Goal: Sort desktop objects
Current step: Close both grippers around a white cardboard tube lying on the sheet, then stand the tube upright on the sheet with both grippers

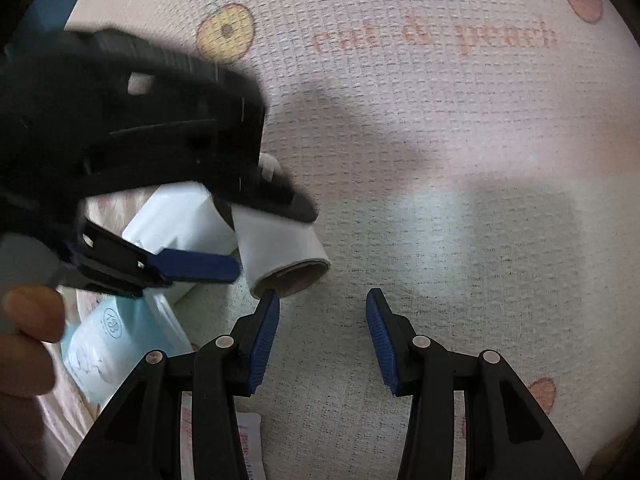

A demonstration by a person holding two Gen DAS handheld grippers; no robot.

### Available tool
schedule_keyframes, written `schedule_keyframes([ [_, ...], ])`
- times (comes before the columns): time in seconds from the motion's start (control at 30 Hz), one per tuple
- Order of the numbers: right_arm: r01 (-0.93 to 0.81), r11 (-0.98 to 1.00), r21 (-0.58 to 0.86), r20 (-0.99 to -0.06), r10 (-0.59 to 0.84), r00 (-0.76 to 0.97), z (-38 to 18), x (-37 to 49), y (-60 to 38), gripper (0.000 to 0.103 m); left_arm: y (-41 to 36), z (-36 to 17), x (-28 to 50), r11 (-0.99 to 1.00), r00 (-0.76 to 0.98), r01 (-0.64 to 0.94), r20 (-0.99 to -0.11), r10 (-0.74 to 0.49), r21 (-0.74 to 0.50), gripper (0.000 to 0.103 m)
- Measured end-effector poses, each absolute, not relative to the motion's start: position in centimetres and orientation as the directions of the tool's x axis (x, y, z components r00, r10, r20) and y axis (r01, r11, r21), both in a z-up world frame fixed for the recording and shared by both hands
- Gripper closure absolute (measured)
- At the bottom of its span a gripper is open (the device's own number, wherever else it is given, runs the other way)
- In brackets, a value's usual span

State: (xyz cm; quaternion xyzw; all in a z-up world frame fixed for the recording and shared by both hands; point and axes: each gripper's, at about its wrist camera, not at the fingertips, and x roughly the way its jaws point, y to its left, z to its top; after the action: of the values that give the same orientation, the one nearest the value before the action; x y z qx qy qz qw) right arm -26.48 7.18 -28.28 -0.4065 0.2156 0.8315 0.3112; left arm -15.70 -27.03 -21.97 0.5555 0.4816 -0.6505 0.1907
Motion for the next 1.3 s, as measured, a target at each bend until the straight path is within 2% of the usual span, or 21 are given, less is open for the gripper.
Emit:
schedule_keyframes([
  [0.13, -0.689, -0.719, 0.095, -0.812, 0.344, -0.471, -28.2, -26.2, 7.1, 0.061, -27.0, -22.2, -15.3, -0.446, -0.321, 0.782, -0.895, 0.310, -0.436, 0.056],
  [0.27, -0.677, -0.730, 0.094, -0.815, 0.334, -0.473, -28.3, -26.2, 6.7, 0.061, -25.5, -22.8, -15.4, -0.449, -0.315, 0.753, -0.862, 0.398, -0.482, 0.056],
  [0.4, -0.681, -0.726, 0.098, -0.810, 0.339, -0.478, -28.4, -25.6, 6.6, 0.061, -23.8, -22.2, -15.4, -0.520, -0.308, 0.713, -0.876, 0.372, -0.471, 0.056],
  [0.67, -0.719, -0.666, 0.199, -0.788, 0.328, -0.522, -27.4, -22.1, 6.5, 0.061, -21.9, -21.7, -15.5, -0.550, -0.356, 0.620, -0.825, 0.439, -0.560, 0.056],
  [0.9, -0.714, -0.687, 0.135, -0.771, 0.379, -0.511, -25.9, -21.2, 4.8, 0.061, -18.8, -20.8, -15.4, -0.609, -0.372, 0.512, -0.795, 0.479, -0.606, 0.057],
  [1.1, -0.726, -0.661, 0.190, -0.773, 0.355, -0.526, -24.9, -20.0, 6.3, 0.060, -17.5, -21.2, -15.2, -0.625, -0.376, 0.486, -0.792, 0.482, -0.611, 0.057],
  [1.17, -0.738, -0.648, 0.188, -0.780, 0.358, -0.513, -24.9, -19.8, 6.4, 0.052, -18.5, -21.3, -14.6, -0.627, -0.373, 0.480, -0.789, 0.487, -0.614, 0.057],
  [1.2, -0.746, -0.638, 0.193, -0.775, 0.367, -0.514, -24.8, -19.6, 6.4, 0.042, -18.1, -21.5, -14.5, -0.622, -0.368, 0.480, -0.786, 0.498, -0.619, 0.057],
  [1.23, -0.746, -0.634, 0.203, -0.765, 0.373, -0.525, -24.6, -19.4, 6.3, 0.038, -18.2, -21.7, -14.3, -0.615, -0.365, 0.481, -0.781, 0.507, -0.624, 0.057],
  [1.3, -0.738, -0.632, 0.236, -0.744, 0.372, -0.556, -24.1, -19.0, 6.2, 0.037, -17.7, -22.3, -14.0, -0.603, -0.359, 0.483, -0.771, 0.526, -0.635, 0.057],
])
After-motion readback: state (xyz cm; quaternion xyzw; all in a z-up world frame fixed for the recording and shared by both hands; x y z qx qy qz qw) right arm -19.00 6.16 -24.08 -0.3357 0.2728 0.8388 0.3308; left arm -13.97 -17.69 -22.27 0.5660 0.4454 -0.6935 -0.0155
